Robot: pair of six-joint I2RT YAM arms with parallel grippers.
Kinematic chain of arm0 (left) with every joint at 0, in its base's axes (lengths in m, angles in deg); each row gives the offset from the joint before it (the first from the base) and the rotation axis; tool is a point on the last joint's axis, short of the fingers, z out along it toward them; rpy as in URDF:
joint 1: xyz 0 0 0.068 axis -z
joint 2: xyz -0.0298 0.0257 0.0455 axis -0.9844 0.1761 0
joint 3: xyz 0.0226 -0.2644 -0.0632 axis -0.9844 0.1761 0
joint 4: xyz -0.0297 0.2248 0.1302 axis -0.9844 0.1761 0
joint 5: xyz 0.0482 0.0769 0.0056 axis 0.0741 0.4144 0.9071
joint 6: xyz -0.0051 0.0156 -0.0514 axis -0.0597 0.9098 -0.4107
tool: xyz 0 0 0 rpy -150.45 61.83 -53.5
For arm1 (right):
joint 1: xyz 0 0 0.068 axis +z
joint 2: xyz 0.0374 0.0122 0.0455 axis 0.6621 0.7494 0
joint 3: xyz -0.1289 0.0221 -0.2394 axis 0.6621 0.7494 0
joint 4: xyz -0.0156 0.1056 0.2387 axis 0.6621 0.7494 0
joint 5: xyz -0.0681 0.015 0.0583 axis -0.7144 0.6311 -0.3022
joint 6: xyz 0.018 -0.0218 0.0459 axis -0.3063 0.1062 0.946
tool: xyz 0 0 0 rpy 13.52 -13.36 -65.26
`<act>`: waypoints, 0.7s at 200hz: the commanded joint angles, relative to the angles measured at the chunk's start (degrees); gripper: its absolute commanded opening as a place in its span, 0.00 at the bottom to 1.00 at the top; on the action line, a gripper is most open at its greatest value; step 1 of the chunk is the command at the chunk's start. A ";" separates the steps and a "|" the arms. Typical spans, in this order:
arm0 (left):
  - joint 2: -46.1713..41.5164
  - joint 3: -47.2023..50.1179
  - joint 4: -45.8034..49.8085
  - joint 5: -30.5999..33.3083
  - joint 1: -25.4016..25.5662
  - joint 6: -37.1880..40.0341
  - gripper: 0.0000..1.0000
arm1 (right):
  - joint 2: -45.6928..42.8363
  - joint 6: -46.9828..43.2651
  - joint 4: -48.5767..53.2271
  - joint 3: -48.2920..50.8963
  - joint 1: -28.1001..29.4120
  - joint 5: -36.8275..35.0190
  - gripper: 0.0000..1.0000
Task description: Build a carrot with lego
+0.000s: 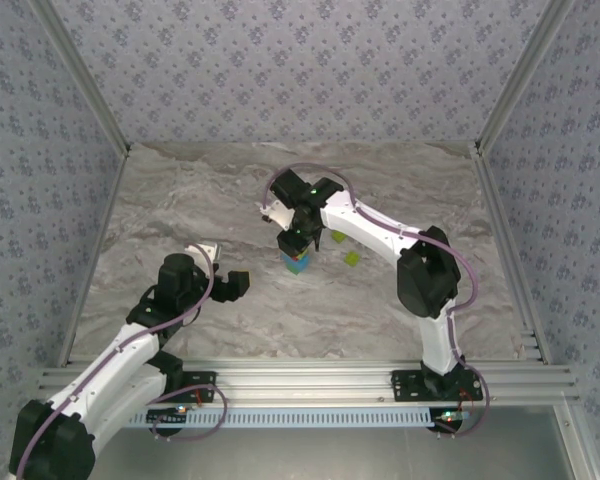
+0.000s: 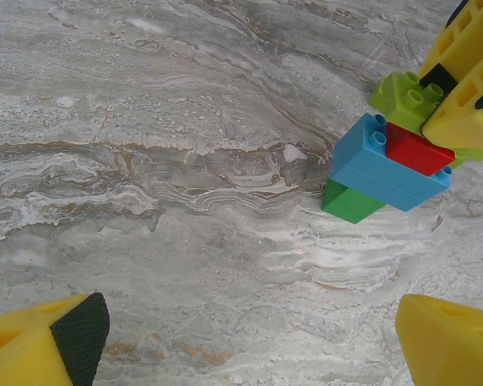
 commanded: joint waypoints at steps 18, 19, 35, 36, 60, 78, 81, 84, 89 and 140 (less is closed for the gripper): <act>0.08 -2.97 -1.27 -0.53 0.37 0.96 0.93 | 1.21 -0.91 0.89 -0.92 0.35 -0.14 0.30; 0.04 -2.99 -1.27 -0.53 0.33 0.96 0.93 | 1.22 -0.91 0.80 -0.88 0.39 -0.20 0.30; 0.08 -2.99 -1.27 -0.45 0.37 0.96 0.93 | 1.20 -0.88 0.59 -0.17 0.36 -0.47 0.30; 0.08 -2.96 -1.27 -0.49 0.37 0.96 0.93 | 1.22 -0.85 0.61 -0.15 0.39 -0.50 0.30; 0.07 -2.93 -1.27 -0.46 0.35 0.96 0.93 | 1.06 -1.30 0.62 0.83 0.36 -0.63 0.29; 0.08 -2.99 -1.27 -0.51 0.33 0.96 0.93 | 0.89 -1.68 0.66 1.44 0.31 -0.79 0.29; 0.01 -2.93 -1.27 -0.45 0.31 0.96 0.93 | 0.81 -1.77 0.63 1.51 0.26 -0.66 0.29; 0.06 -2.99 -1.27 -0.47 0.29 0.96 0.93 | 0.73 -1.90 0.69 1.62 0.25 -0.61 0.29; 0.05 -2.93 -1.27 -0.45 0.37 1.01 0.93 | 0.63 -2.03 0.79 1.78 0.16 -0.53 0.29; 0.07 -2.93 -1.27 -0.53 0.34 0.96 0.93 | -0.25 -2.57 1.06 3.09 -0.37 0.09 0.29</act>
